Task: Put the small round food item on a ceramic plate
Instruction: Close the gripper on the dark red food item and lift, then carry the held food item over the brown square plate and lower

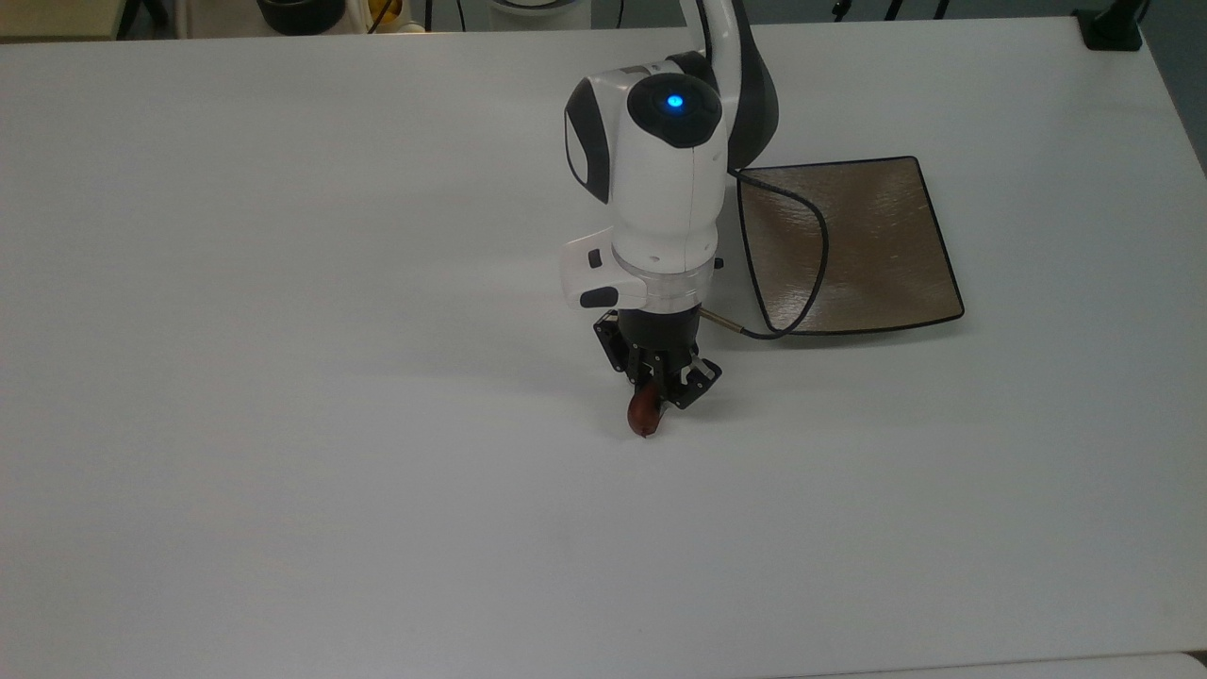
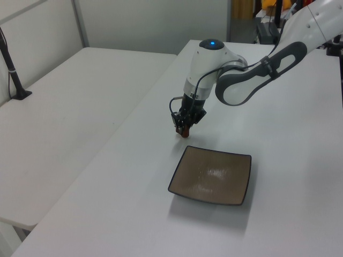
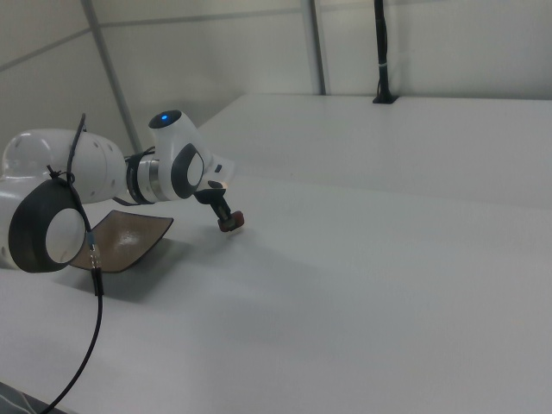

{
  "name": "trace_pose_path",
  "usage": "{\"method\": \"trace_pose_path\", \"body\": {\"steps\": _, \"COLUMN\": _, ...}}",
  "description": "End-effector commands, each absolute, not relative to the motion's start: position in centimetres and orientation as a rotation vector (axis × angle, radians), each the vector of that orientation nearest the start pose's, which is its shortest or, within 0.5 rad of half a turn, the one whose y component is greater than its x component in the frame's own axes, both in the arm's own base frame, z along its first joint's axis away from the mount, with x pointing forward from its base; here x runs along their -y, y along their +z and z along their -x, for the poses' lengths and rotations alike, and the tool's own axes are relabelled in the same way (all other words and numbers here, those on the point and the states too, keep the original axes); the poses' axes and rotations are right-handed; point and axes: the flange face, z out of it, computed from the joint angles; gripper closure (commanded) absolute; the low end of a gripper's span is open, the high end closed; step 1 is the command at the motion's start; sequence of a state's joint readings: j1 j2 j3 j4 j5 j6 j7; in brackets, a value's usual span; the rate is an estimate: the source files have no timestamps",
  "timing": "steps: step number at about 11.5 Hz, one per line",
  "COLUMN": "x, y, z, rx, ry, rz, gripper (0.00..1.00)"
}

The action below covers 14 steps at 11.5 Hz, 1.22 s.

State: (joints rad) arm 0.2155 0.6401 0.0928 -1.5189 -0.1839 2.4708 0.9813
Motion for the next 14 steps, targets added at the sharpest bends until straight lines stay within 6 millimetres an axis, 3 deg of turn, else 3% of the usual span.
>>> {"method": "trace_pose_path", "body": {"steps": 1, "x": -22.8, "y": 36.9, "z": -69.5, "rx": -0.787, "ry": -0.478, "rz": 2.831, "gripper": 0.99}}
{"method": "trace_pose_path", "body": {"steps": 3, "x": -24.7, "y": 39.7, "z": -68.0, "rx": -0.755, "ry": -0.429, "rz": 2.835, "gripper": 0.99}}
{"method": "trace_pose_path", "body": {"steps": 6, "x": -26.8, "y": 41.6, "z": -65.2, "rx": -0.616, "ry": -0.261, "rz": 2.886, "gripper": 0.99}}
{"method": "trace_pose_path", "body": {"steps": 9, "x": -30.4, "y": 42.1, "z": -61.5, "rx": -0.381, "ry": -0.081, "rz": 2.97, "gripper": 0.99}}
{"method": "trace_pose_path", "body": {"steps": 11, "x": -32.6, "y": 40.9, "z": -58.6, "rx": -0.238, "ry": 0.012, "rz": 3.019, "gripper": 0.98}}
{"method": "trace_pose_path", "body": {"steps": 12, "x": -33.7, "y": 40.1, "z": -57.5, "rx": -0.187, "ry": 0.042, "rz": 3.029, "gripper": 0.86}}
{"method": "trace_pose_path", "body": {"steps": 13, "x": -33.9, "y": 39.8, "z": -57.2, "rx": -0.182, "ry": 0.055, "rz": 3.034, "gripper": 0.55}}
{"method": "trace_pose_path", "body": {"steps": 14, "x": -33.9, "y": 39.8, "z": -57.2, "rx": -0.182, "ry": 0.053, "rz": 3.036, "gripper": 0.01}}
